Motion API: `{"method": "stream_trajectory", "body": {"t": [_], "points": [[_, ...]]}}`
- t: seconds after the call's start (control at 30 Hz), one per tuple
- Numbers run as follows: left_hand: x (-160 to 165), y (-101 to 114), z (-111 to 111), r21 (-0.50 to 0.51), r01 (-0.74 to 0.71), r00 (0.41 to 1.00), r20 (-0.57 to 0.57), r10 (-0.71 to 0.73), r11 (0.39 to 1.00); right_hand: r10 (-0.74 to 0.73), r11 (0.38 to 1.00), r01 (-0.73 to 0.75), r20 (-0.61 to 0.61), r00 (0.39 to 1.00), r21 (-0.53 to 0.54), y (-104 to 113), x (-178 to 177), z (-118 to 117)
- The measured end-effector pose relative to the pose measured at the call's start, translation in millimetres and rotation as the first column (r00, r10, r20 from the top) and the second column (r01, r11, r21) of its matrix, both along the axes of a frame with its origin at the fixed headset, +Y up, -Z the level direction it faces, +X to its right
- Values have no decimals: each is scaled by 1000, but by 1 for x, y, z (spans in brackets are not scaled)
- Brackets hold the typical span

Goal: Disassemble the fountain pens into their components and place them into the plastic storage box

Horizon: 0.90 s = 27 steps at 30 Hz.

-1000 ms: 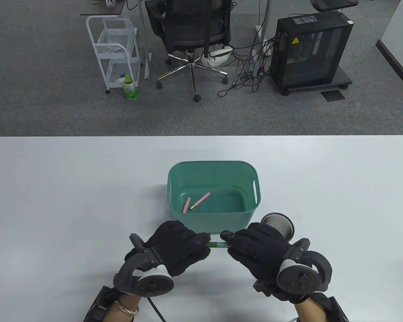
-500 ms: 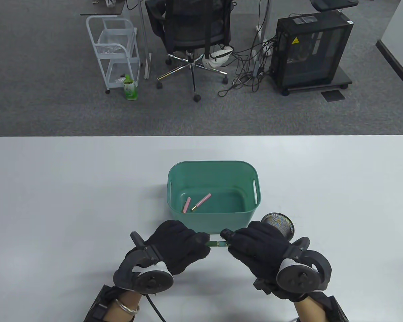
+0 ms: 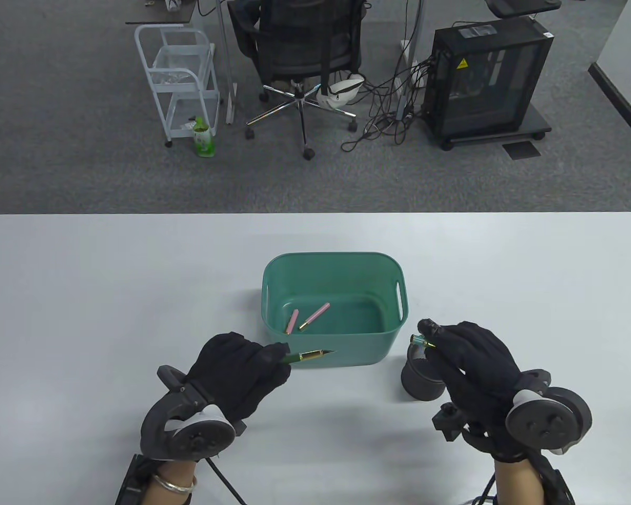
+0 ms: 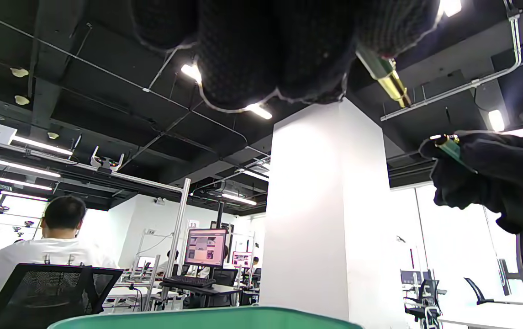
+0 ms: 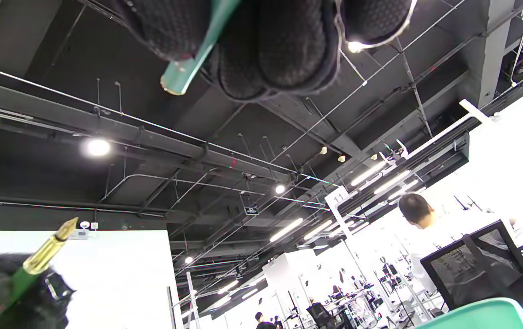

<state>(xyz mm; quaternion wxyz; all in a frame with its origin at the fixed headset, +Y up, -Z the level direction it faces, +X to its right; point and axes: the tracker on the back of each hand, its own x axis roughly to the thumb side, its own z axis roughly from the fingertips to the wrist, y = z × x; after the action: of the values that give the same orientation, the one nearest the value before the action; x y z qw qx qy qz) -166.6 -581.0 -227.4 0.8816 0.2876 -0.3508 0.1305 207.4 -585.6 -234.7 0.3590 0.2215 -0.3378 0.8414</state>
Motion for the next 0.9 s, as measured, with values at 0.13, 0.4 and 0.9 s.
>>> {"method": "stream_trajectory", "body": {"t": [0.13,0.4,0.9], "points": [[5,-1,1,8,21,1000,7,-21,1000,25,1000,-25,9,1000,4,-2,-4,-1],[12,-3,4,33,55,998,22,-56,998,81,997,-81,5,997,-15,-9,-19,-4],[6,9,19,71,-9,998,59,5,997,159,973,-158,-8,987,-170,-24,-67,-53]]}}
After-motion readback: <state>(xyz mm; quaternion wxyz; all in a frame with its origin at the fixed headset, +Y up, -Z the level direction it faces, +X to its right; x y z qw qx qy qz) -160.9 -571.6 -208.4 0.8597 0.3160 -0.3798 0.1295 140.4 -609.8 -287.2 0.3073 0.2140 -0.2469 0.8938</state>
